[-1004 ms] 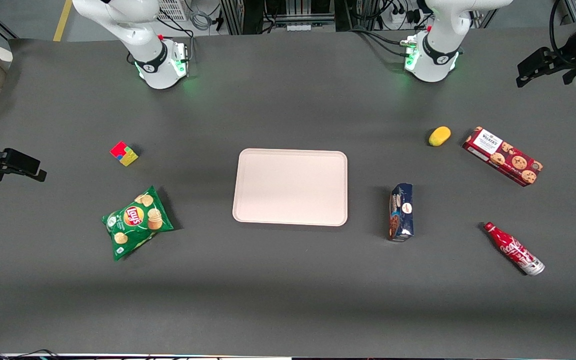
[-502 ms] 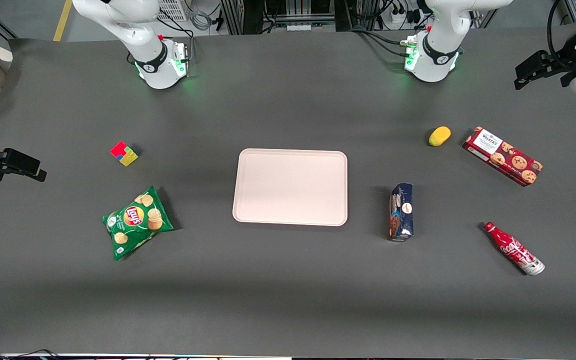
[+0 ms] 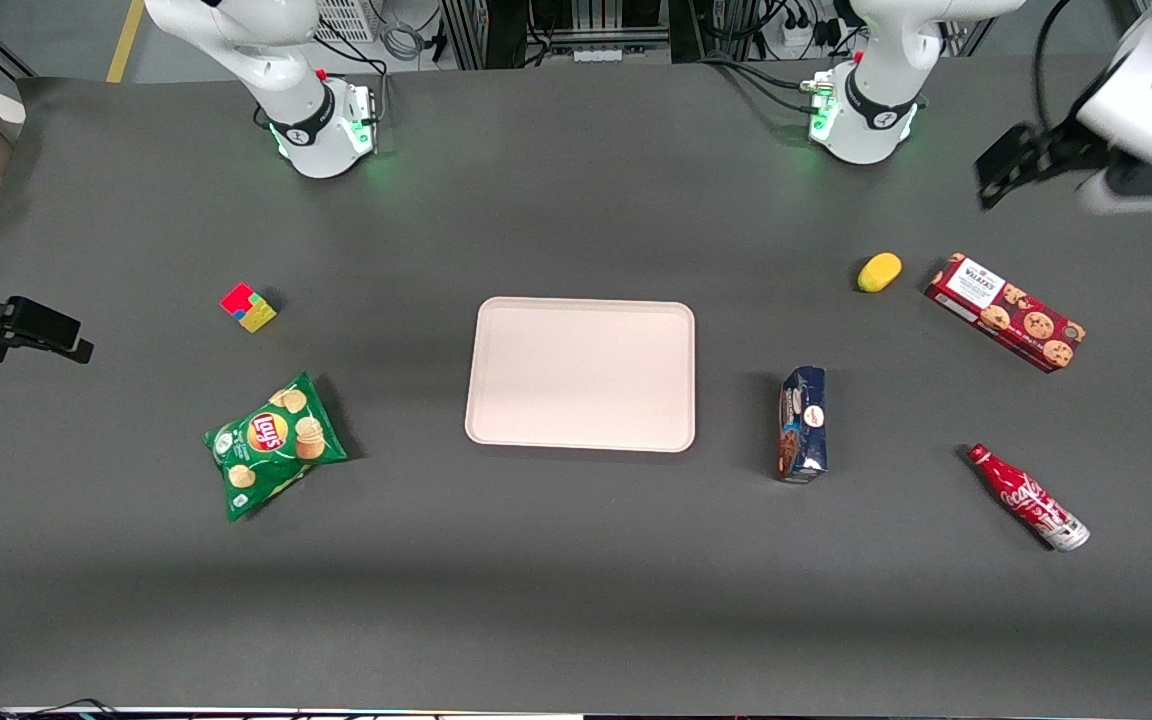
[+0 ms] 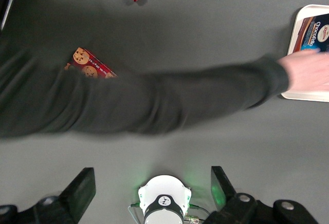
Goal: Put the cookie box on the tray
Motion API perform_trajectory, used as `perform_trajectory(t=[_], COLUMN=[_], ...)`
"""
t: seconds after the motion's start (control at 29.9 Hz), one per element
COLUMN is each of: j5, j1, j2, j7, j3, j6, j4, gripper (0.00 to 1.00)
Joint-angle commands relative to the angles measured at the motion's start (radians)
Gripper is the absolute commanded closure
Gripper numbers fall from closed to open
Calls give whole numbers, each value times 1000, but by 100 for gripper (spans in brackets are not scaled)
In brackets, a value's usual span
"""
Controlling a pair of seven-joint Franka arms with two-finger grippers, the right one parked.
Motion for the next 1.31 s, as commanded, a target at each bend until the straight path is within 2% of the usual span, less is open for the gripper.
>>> perform_trajectory(t=[0.0,0.17,0.33,0.7,0.84,0.9,0.94,0.97,1.07,1.1,1.17,1.21,1.27], j5=[2,18,114,174,244,254,254,254,251,245,240,240,237], j1=[1,-2,-5,-7,-7,-7,-7,-7,-5,-5,-5,-5,-5], j2=[143,240,300,318,318,318,317,317,315,314,312,311,309], j7=[-97,-98,-98,-98,-100,-100,-100,-100,-103,-103,-106,-111,-126], j3=[-46,-62,-75,-77,-78,-78,-78,-78,-80,-80,-80,-80,-82], j6=[129,263,350,503,513,522,522,522,509,507,503,501,499], j4=[39,19,-36,-185,-237,-259,-262,-263,-262,-262,-262,-260,-259], gripper=[0,0,0,0,0,0,4,15,63,74,90,95,98])
